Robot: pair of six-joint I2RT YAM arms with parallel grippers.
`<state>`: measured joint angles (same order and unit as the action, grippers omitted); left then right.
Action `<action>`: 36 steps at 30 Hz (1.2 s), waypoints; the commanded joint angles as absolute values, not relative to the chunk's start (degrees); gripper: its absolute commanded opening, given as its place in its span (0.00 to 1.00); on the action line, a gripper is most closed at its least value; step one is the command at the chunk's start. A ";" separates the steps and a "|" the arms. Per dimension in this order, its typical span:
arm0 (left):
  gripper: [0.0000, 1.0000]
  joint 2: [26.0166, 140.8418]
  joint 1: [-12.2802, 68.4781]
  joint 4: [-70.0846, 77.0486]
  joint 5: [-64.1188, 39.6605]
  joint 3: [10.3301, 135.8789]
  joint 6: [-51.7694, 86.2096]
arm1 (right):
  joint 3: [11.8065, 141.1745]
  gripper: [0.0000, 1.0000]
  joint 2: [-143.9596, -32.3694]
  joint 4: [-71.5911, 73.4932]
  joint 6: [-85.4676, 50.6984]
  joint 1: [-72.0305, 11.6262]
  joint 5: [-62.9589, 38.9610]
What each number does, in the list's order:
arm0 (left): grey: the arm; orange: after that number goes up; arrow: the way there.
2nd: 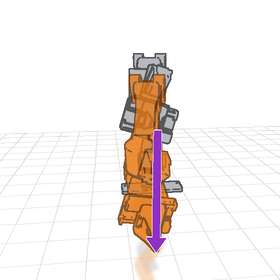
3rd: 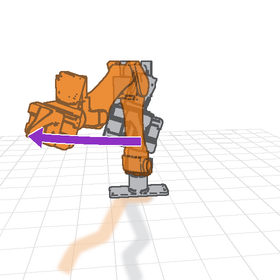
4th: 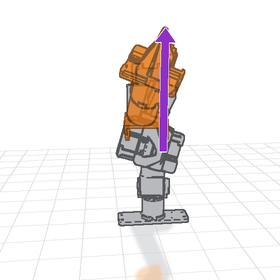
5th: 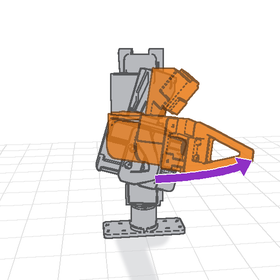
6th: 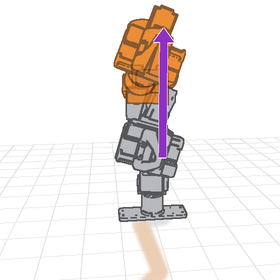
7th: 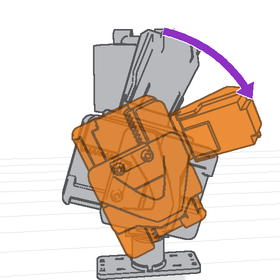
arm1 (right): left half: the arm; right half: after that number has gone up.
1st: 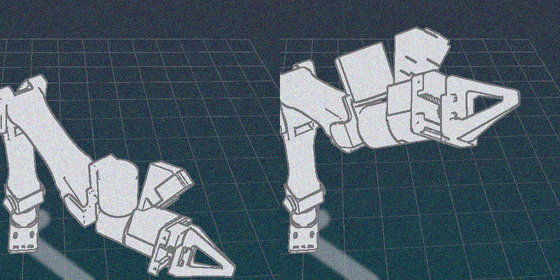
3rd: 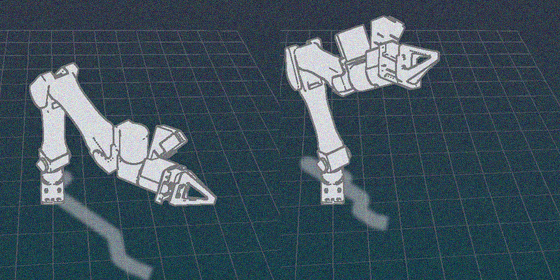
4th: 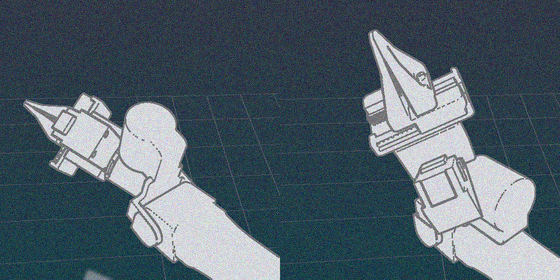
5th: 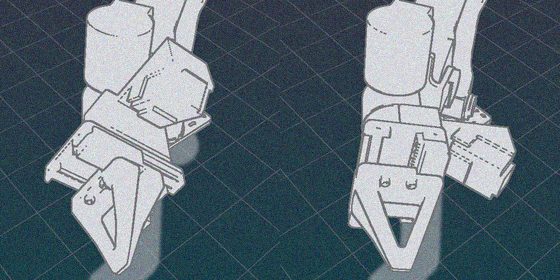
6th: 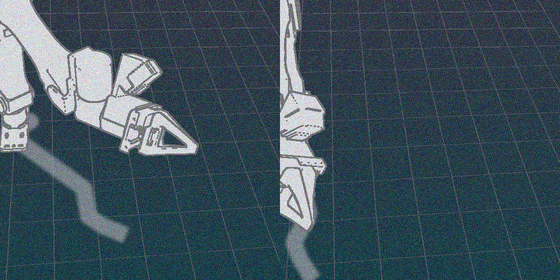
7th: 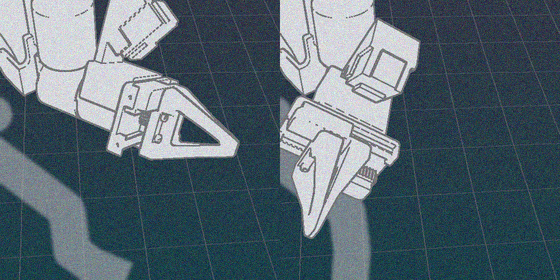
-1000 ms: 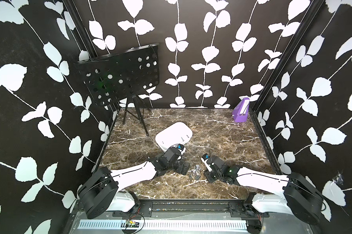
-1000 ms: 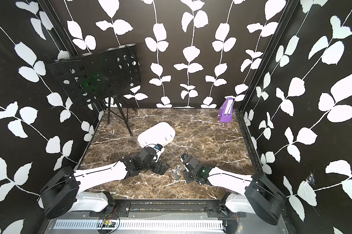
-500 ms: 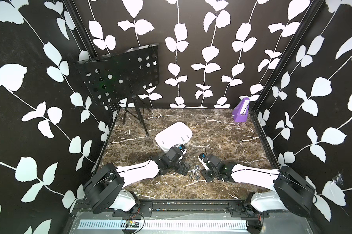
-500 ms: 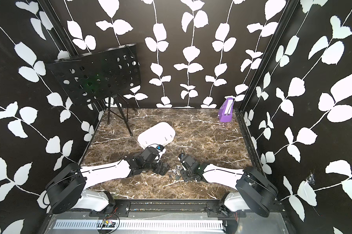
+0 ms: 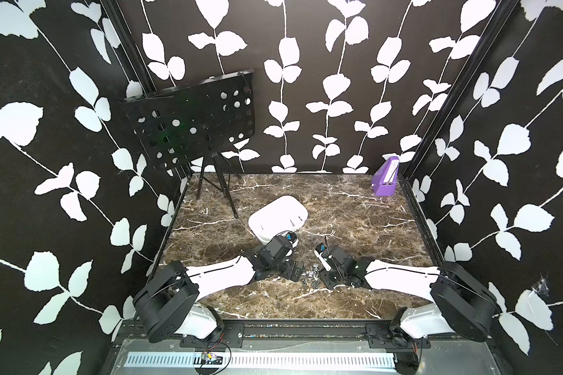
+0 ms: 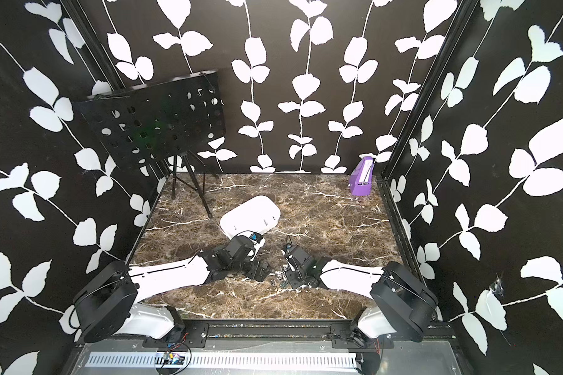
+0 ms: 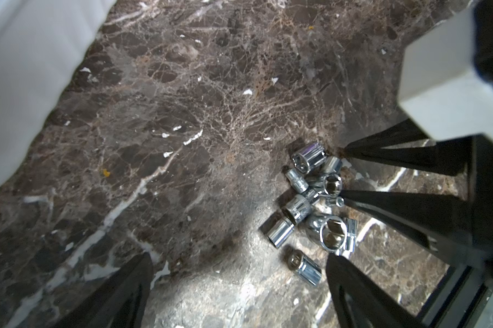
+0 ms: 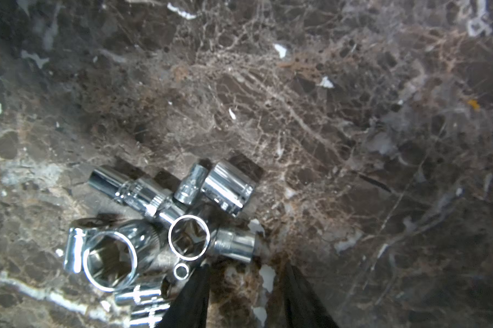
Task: Put the socket on the desktop into the storage box
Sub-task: Pick up the socket head from the center of the board.
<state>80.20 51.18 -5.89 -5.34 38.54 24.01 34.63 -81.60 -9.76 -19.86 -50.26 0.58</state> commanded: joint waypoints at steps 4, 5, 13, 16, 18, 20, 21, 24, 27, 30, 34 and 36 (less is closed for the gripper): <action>0.96 79.41 51.15 -6.50 -5.36 39.65 24.17 | 36.82 0.47 -83.22 -9.51 -19.34 -50.63 0.43; 0.96 79.37 51.15 -6.60 -5.30 39.65 24.24 | 36.92 0.47 -83.32 -9.63 -19.34 -50.62 0.52; 0.96 79.28 51.15 -6.58 -5.28 39.65 24.11 | 37.35 0.47 -84.31 -9.91 -19.42 -50.62 0.77; 0.96 79.32 51.16 -6.59 -5.28 39.62 24.16 | 37.62 0.47 -84.90 -9.99 -19.43 -50.62 0.95; 0.96 79.20 51.15 -6.58 -5.27 39.69 24.13 | 37.86 0.47 -85.32 -10.23 -19.43 -50.62 0.89; 0.95 79.21 51.15 -6.58 -5.32 39.64 24.08 | 38.06 0.47 -85.60 -10.28 -19.47 -50.63 0.88; 0.96 79.20 51.15 -6.61 -5.35 39.64 24.14 | 38.16 0.46 -85.69 -10.30 -19.43 -50.63 0.95; 0.96 79.12 51.15 -6.64 -5.28 39.65 24.21 | 38.23 0.44 -85.96 -10.37 -19.52 -50.62 0.89; 0.96 79.02 51.15 -6.61 -5.32 39.59 24.19 | 38.21 0.43 -86.12 -10.44 -19.53 -50.60 0.95; 0.95 79.02 51.20 -6.59 -5.30 39.57 24.24 | 38.34 0.41 -86.18 -10.42 -19.51 -50.62 0.77; 0.95 79.02 51.15 -6.60 -5.19 39.56 24.20 | 38.41 0.39 -86.45 -10.33 -19.51 -50.63 0.27; 0.96 79.06 51.20 -6.59 -5.20 39.56 24.23 | 38.49 0.39 -86.55 -10.29 -19.52 -50.62 0.13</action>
